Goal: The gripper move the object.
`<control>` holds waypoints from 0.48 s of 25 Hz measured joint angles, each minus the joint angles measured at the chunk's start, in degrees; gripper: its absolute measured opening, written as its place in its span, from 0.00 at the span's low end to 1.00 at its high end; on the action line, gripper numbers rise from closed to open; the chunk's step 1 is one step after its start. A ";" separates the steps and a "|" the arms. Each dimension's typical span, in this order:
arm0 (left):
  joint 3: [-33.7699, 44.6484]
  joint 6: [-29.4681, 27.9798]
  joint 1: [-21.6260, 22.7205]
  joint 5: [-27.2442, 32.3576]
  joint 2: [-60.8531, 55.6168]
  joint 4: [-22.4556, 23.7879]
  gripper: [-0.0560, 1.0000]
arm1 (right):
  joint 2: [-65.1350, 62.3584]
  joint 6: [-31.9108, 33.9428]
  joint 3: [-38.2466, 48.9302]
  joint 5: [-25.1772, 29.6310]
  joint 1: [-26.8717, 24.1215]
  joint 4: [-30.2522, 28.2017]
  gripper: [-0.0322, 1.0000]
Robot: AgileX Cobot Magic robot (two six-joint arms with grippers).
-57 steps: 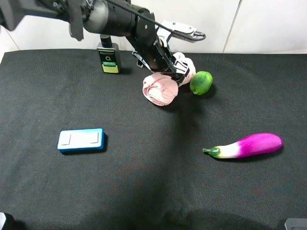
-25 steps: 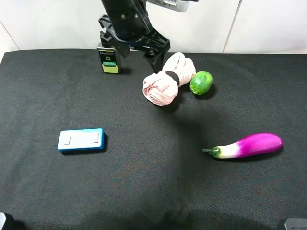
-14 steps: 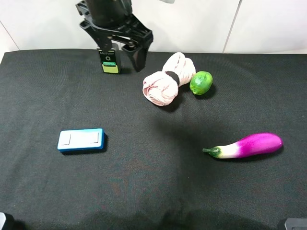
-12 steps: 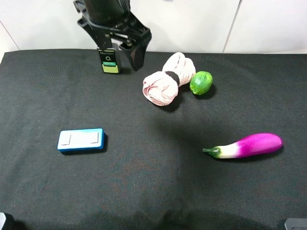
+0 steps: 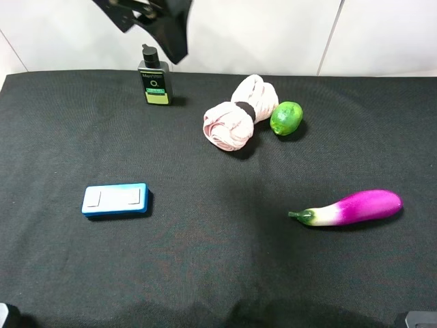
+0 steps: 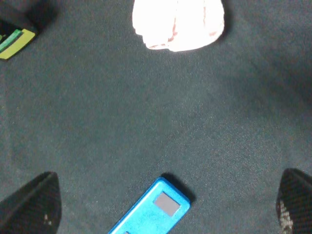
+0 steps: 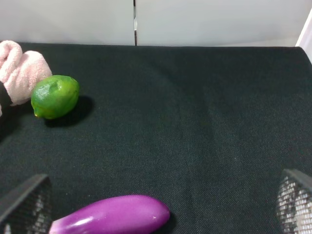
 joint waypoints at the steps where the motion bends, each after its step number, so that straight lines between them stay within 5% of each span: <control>1: 0.97 0.00 0.00 0.00 -1.42 0.00 0.94 | 0.00 0.00 0.00 0.00 0.00 0.00 0.70; 12: 15.33 0.12 0.00 0.04 -18.14 2.99 0.94 | 0.00 0.00 0.00 0.00 0.00 0.00 0.70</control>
